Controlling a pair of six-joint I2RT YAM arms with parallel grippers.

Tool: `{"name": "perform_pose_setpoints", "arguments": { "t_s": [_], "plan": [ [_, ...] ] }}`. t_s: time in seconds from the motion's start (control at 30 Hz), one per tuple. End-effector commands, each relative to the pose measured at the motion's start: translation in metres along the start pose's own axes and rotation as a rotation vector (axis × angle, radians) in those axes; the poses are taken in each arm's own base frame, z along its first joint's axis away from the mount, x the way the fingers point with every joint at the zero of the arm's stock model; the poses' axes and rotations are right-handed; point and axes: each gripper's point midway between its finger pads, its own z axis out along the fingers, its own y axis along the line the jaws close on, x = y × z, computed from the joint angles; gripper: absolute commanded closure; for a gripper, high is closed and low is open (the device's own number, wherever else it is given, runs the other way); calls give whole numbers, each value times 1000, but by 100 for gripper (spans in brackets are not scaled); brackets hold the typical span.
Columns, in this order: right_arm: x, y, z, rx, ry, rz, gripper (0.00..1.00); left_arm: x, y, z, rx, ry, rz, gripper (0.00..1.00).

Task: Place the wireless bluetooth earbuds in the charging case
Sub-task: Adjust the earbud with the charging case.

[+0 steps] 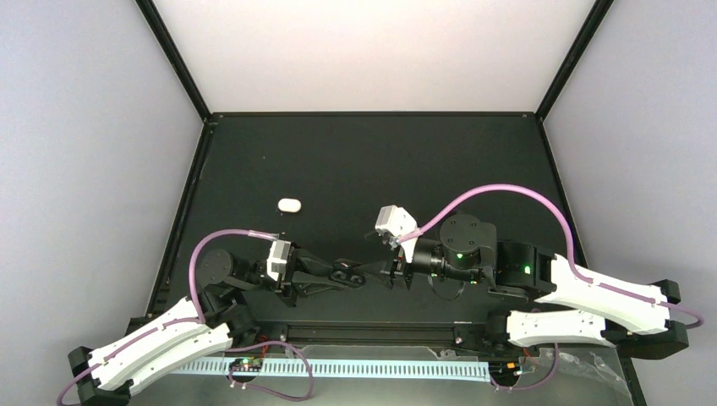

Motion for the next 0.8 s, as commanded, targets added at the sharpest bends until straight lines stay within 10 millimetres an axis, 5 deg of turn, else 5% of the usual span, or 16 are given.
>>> {"name": "perform_pose_setpoints", "arguments": {
  "t_s": [0.0,0.77],
  "plan": [
    [0,3,-1,-13,-1,4,35,-26,-13,-2,33,-61,48,98],
    [8,3,3,-17,28,1,35,-28,-14,-2,31,-65,51,98]
  ]
}}
